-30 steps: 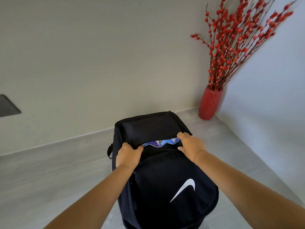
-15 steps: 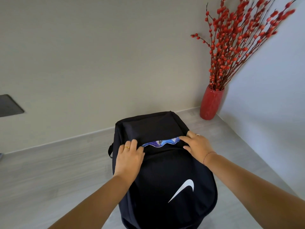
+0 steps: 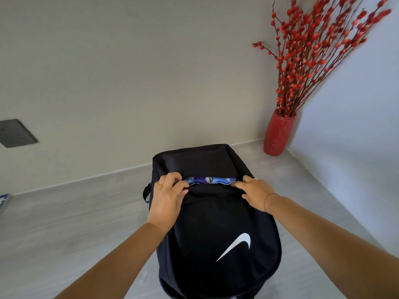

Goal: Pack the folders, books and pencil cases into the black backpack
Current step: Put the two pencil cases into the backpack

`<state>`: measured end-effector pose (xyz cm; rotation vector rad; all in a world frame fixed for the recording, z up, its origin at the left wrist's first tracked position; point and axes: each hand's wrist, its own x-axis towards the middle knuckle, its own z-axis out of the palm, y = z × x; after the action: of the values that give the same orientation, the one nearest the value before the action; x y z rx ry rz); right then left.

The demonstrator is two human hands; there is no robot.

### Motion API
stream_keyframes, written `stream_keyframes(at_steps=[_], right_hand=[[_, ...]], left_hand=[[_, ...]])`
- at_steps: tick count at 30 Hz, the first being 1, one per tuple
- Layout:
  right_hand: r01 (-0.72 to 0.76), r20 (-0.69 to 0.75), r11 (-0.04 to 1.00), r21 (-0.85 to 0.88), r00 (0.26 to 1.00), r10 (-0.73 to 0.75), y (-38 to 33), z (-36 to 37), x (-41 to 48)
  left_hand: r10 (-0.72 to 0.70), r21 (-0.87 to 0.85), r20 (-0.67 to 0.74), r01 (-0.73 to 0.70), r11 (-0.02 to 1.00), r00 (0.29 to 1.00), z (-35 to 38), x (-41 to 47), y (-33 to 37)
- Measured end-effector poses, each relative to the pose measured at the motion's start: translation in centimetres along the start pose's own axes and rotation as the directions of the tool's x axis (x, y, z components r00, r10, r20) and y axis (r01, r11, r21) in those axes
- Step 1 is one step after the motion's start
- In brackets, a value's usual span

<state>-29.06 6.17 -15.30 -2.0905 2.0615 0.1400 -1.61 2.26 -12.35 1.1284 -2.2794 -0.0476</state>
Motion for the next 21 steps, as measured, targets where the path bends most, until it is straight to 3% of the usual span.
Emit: stream_keyframes(at_steps=[6, 10, 12, 15, 18, 21], right_hand=[[0.011, 0.108, 0.986, 0.168, 0.994, -0.029, -0.3, -0.5, -0.3], [0.002, 0.216, 0.995, 0.1, 0.976, -0.023, -1.5, -0.6, -0.1], [-0.058, 0.206, 0.983, 0.172, 0.978, 0.022, -1.8, -1.2, 0.1], [-0.079, 0.132, 0.954, 0.288, 0.99, 0.042, -1.8, -2.7, 0.1], [-0.065, -0.045, 0.91, 0.41, 0.995, 0.091, -1.0, -3.7, -0.3], [-0.133, -0.226, 0.801, 0.583, 0.921, 0.317, -1.3, -3.9, -0.9]], left_hand=[[0.152, 0.084, 0.104, -0.161, 0.983, 0.983, -0.2, 0.6, -0.4], [0.073, 0.015, 0.176, -0.077, 0.997, 0.982, 0.1, 0.4, -1.1], [0.033, -0.02, 0.243, -0.029, 0.999, 0.969, 0.3, 0.3, -1.6], [-0.014, -0.055, 0.288, 0.032, 0.998, 0.958, 0.3, -0.2, -2.3], [-0.118, -0.139, 0.275, 0.161, 0.977, 0.954, 0.3, -0.4, -2.8], [-0.245, -0.217, 0.222, 0.293, 0.931, 0.944, 0.5, -0.5, -2.8]])
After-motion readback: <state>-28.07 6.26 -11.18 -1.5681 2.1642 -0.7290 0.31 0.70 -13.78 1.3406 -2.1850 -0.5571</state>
